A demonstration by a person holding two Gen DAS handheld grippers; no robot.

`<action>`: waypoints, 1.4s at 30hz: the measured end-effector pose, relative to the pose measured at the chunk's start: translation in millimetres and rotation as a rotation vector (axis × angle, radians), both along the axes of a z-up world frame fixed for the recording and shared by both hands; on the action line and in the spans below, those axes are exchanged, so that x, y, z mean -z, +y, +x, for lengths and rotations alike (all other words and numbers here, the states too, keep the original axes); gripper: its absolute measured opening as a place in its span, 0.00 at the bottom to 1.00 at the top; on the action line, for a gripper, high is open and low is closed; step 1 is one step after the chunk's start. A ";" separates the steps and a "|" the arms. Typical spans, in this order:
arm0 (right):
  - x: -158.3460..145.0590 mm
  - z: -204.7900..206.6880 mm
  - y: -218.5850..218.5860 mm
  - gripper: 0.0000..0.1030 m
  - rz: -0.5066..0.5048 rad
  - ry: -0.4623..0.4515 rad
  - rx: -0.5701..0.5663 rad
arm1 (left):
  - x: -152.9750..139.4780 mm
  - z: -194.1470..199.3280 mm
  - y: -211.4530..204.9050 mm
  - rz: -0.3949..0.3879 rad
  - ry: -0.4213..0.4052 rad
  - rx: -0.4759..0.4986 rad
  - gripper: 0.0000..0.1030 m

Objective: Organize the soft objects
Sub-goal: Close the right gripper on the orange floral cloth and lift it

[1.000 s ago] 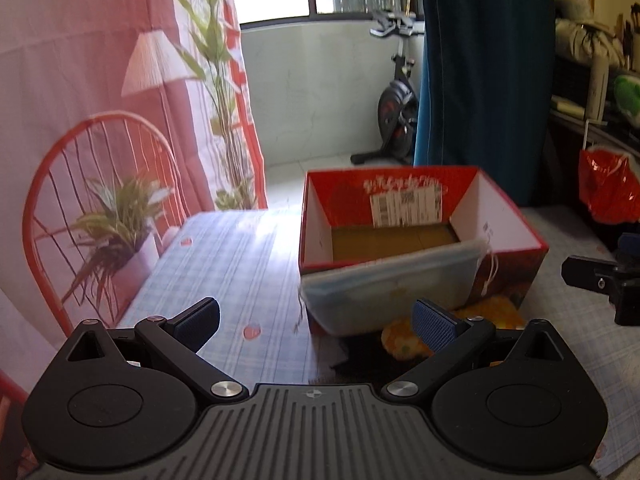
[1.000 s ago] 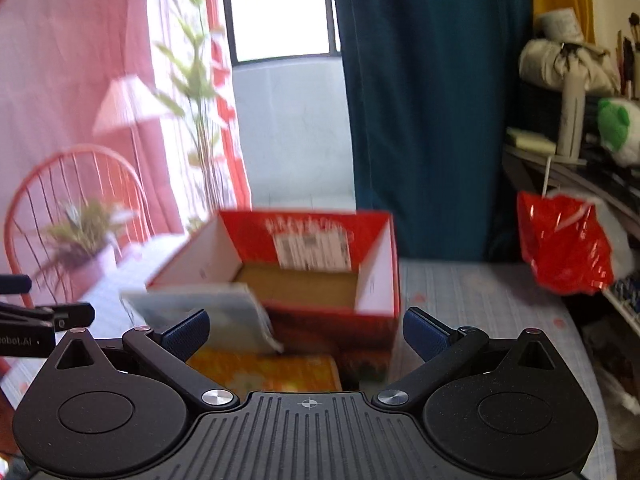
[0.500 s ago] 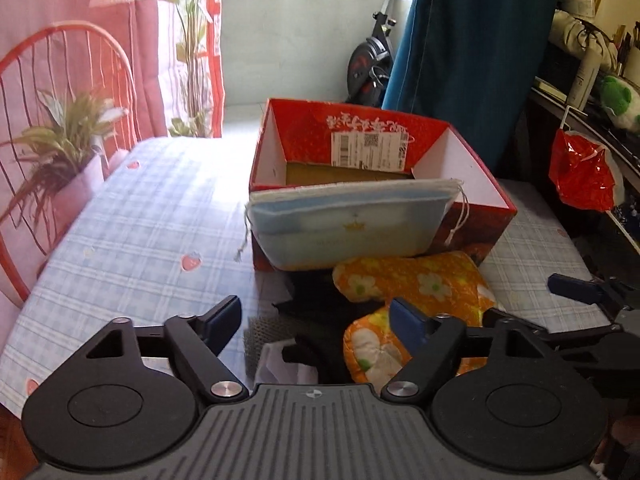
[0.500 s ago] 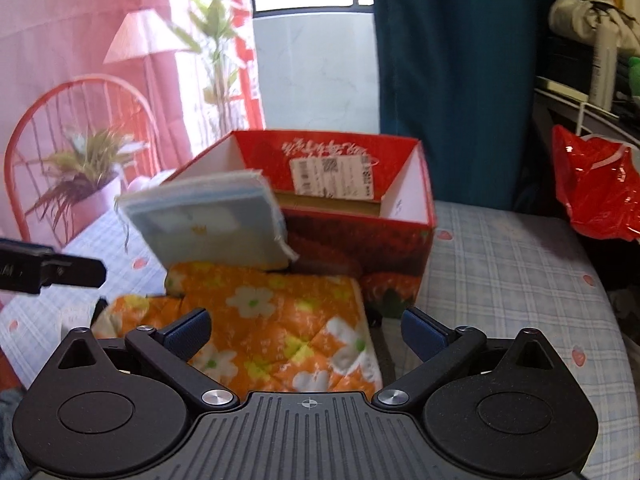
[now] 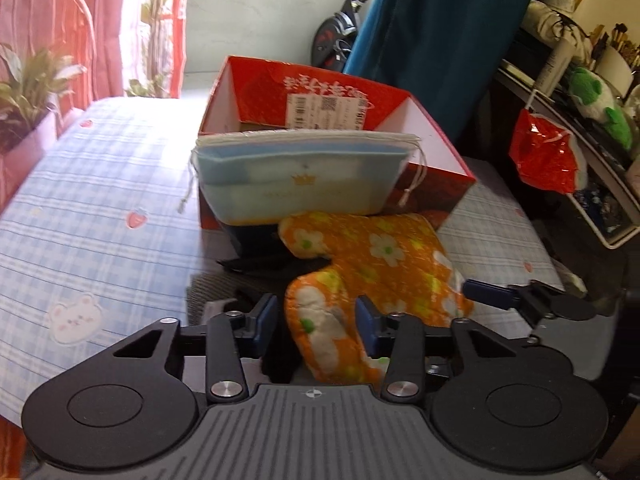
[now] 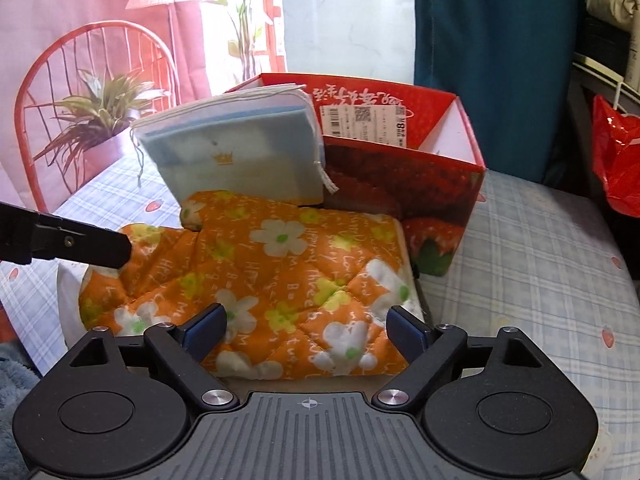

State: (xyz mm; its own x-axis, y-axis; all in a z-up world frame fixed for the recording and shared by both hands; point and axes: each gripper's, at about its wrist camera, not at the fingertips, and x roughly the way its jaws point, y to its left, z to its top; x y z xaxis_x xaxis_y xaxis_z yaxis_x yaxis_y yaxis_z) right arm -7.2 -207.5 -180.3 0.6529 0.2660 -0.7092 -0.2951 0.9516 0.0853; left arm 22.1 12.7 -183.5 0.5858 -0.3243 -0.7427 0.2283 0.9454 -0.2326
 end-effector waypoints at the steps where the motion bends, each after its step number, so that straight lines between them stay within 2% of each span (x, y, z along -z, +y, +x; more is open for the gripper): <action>1: 0.6 0.2 0.0 0.82 0.004 0.002 -0.001 | 2.2 1.3 -0.2 -0.008 0.009 0.002 0.42; 8: 3.0 2.3 1.4 0.79 0.037 0.026 -0.024 | 20.8 12.6 -1.9 -0.022 0.072 -0.013 0.42; 10: 3.5 2.7 1.5 0.78 0.049 0.031 -0.033 | 24.5 13.9 -2.4 -0.013 0.068 -0.012 0.42; 11: 3.9 2.9 2.2 0.78 0.052 0.032 -0.035 | 26.2 14.1 -2.0 -0.009 0.062 -0.016 0.36; 13: 3.5 2.1 2.2 0.78 0.057 0.031 -0.037 | 30.7 15.3 0.3 -0.005 0.053 -0.031 0.33; 16: 1.2 1.2 -1.7 0.78 0.061 0.019 -0.020 | 34.8 16.6 4.7 -0.014 0.047 -0.048 0.31; 20: -0.7 3.3 -13.8 0.78 0.066 0.004 0.040 | 40.3 18.5 6.3 0.018 0.032 -0.069 0.31; 27: 7.7 8.7 -32.3 0.77 0.095 0.026 0.088 | 50.2 23.1 10.5 0.015 0.037 -0.084 0.32; 32: 12.8 13.8 -36.0 0.70 0.120 0.024 0.082 | 53.9 23.7 9.1 0.016 0.036 -0.083 0.32; 35: 16.4 16.6 -37.2 0.61 0.137 0.026 0.075 | 54.7 22.7 9.5 0.013 0.035 -0.082 0.32; 36: 16.8 17.6 -36.7 0.53 0.149 0.030 0.069 | 54.5 22.6 9.7 0.012 0.035 -0.081 0.31; 38: 15.4 18.5 -35.7 0.46 0.165 0.039 0.058 | 52.6 21.7 10.6 0.008 0.030 -0.080 0.28; 40: 11.5 16.5 -35.7 0.25 0.157 0.018 0.049 | 47.8 19.6 12.1 0.008 0.008 -0.070 0.23; 41: 8.7 16.4 -37.0 0.22 0.154 0.009 0.050 | 44.9 18.2 13.1 0.010 -0.004 -0.065 0.21; 42: 6.6 15.2 -39.7 0.15 0.160 -0.001 0.048 | 41.9 17.4 13.5 0.009 -0.013 -0.063 0.20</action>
